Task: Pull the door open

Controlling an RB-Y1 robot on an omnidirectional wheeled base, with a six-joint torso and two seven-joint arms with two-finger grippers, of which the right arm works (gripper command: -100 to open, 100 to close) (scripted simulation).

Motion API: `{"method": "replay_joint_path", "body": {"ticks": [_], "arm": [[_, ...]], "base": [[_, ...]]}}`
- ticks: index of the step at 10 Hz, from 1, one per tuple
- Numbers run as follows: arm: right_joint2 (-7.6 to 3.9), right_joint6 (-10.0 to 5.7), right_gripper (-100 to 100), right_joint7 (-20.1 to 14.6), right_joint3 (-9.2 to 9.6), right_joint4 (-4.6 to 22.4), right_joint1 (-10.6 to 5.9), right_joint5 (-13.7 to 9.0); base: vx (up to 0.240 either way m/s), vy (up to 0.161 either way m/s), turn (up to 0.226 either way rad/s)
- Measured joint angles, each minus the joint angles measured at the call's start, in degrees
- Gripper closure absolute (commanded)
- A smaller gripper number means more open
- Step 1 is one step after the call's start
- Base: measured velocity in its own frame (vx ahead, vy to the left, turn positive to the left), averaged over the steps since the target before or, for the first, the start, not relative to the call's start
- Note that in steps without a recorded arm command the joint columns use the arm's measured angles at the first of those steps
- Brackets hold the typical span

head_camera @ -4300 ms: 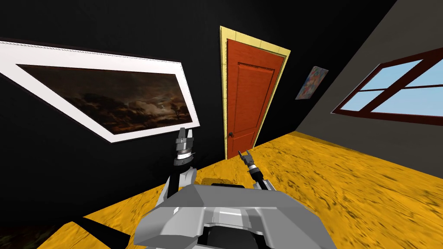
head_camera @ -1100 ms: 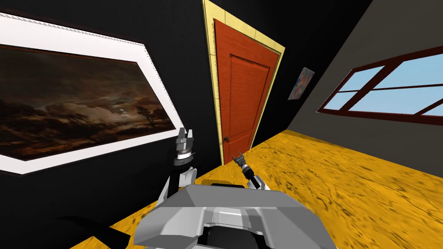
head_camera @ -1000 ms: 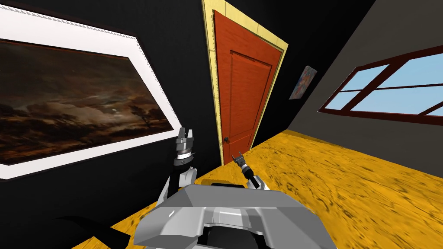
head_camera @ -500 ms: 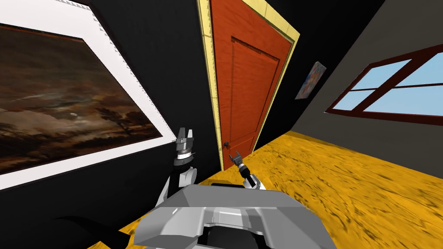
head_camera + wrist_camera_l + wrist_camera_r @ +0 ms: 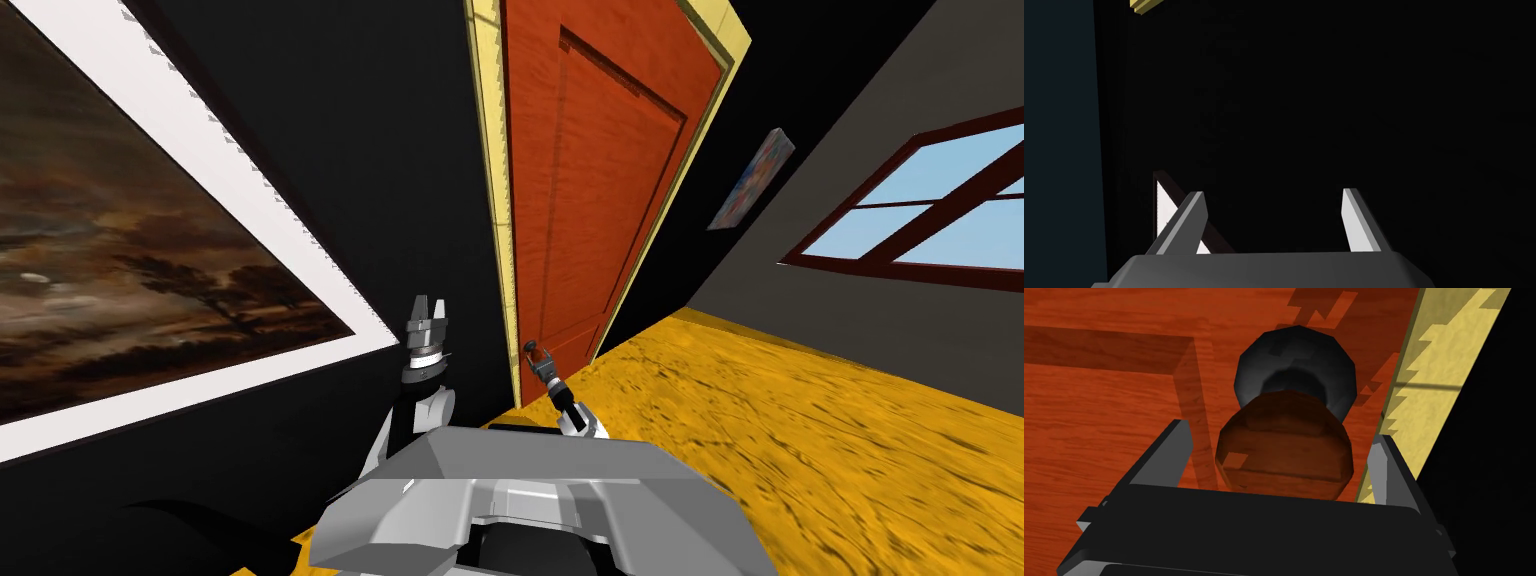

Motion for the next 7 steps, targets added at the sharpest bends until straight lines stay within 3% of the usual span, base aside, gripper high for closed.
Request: {"method": "replay_joint_path", "body": {"ticks": [1, 7], "arm": [[0.03, 0.03, 100, -0.01, 0.01, -0.03, -0.02, 0.00], [-0.02, 0.16, 100, 0.03, 0.07, 0.15, 0.08, 0.07]], "base": [[-0.014, 0.000, 0.006], [-0.021, -0.007, 0.004]]}}
